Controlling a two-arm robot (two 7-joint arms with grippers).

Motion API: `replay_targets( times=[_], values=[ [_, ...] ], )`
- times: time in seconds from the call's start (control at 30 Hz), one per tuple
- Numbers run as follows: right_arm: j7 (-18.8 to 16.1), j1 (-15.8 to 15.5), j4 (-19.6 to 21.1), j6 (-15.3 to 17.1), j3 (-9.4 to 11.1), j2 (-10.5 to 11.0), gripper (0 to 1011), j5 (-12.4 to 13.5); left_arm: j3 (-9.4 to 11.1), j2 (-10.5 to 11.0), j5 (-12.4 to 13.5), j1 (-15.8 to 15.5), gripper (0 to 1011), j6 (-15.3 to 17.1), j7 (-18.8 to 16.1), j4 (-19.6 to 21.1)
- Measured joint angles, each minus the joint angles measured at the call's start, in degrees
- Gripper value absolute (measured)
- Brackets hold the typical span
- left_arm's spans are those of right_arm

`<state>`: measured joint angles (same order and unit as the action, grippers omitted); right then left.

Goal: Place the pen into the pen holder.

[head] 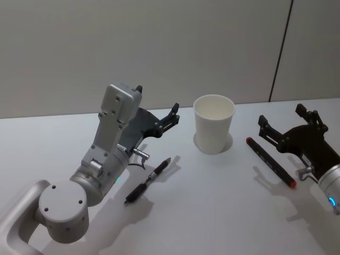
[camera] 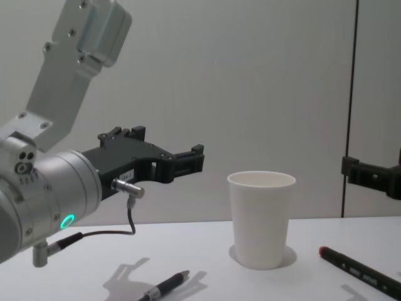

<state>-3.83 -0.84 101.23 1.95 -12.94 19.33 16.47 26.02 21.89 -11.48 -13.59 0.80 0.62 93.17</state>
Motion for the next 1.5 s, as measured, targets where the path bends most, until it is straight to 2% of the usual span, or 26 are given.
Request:
replay_targets(
  times=[1.17, 1.5],
  values=[
    [0.0, 0.0, 0.0, 0.0, 0.0, 0.0, 1001, 0.0, 0.0, 0.0, 0.0, 0.0, 1001, 0.0, 0.0, 0.0],
    [-1.6, 0.1, -0.3, 1.0, 0.9, 1.1, 1001, 0.7, 0.0, 0.0, 0.0, 0.0, 1001, 0.0, 0.0, 0.0]
  ],
)
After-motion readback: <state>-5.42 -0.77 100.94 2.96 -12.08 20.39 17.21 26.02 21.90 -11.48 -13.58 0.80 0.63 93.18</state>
